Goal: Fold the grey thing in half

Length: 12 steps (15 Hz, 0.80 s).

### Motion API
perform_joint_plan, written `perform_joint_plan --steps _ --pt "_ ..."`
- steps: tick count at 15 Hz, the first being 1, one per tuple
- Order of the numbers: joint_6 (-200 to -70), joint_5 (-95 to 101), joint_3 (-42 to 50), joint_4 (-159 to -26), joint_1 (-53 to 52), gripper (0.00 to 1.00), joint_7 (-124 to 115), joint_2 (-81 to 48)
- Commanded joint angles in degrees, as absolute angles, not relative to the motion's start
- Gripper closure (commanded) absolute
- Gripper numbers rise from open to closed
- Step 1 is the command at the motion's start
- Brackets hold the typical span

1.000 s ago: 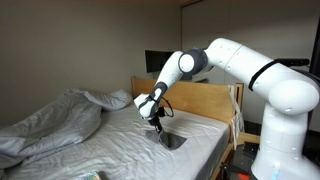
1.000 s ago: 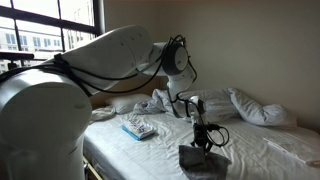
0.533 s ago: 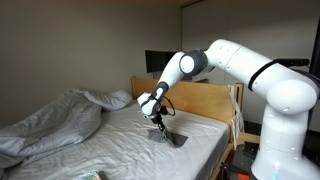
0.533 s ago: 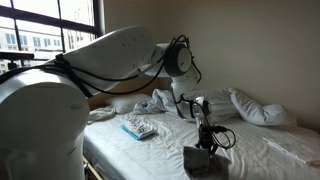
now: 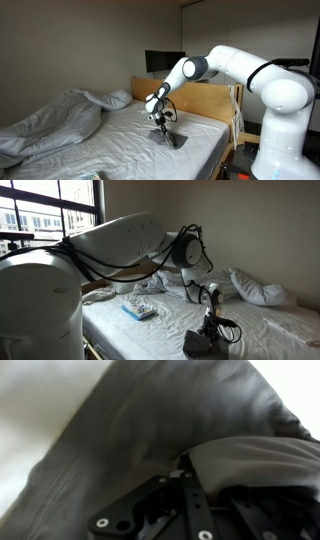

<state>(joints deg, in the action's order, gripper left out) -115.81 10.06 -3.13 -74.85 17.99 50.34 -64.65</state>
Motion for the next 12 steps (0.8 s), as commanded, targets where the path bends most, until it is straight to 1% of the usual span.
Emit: perform_joint_plan --steps 1,6,12 --pt "-112.63 2.32 -5.83 -69.83 23.14 0.9 57.54 -68.54" --pt "-107.01 -7.03 -7.05 -61.96 27.63 0.9 62.36 -74.22" --pt "-100.0 -12.26 -6.79 -52.87 29.91 0.91 64.09 -80.32"
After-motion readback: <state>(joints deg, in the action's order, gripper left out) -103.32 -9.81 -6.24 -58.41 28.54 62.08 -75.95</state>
